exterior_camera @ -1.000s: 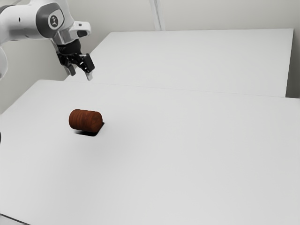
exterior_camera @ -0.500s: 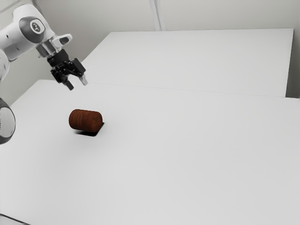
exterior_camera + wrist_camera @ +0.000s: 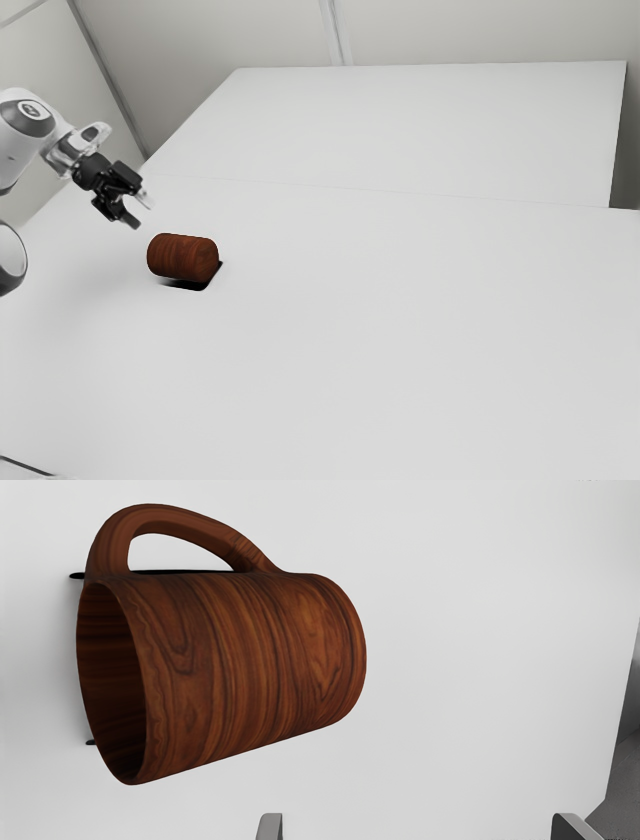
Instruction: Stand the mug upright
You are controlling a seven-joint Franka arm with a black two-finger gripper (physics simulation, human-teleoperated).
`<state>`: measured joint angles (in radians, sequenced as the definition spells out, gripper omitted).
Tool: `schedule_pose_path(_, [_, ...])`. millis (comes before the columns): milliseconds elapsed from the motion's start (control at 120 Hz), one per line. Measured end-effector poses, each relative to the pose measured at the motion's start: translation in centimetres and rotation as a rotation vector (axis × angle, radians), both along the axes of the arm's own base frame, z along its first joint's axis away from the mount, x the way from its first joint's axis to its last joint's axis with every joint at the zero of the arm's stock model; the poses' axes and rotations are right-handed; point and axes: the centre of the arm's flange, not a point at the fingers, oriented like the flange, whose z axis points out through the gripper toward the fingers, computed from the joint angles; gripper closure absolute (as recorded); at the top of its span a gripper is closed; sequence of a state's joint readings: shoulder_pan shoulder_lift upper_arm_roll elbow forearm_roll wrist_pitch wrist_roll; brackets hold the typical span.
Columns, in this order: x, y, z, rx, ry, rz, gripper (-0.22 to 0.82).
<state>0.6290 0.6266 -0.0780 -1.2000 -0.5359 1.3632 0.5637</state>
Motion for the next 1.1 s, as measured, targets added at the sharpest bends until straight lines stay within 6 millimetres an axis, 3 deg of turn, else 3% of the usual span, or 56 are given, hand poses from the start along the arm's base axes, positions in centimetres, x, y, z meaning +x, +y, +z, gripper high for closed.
schedule_pose_path(267, [-0.2,4.0,-6.0,-0.078,-0.043,0.063,0.03])
schedule_pose_path(458, [0.9,5.4,-7.4,-0.071,-0.119,0.106,0.03])
schedule_pose_path(633, [1.2,5.0,-9.4,-0.072,-0.122,0.111,0.04])
schedule_pose_path(758, [0.7,3.7,-10.7,-0.091,-0.095,0.098,0.04])
schedule_pose_path(1100, [0.3,0.5,-10.4,-0.128,-0.063,0.040,0.08])
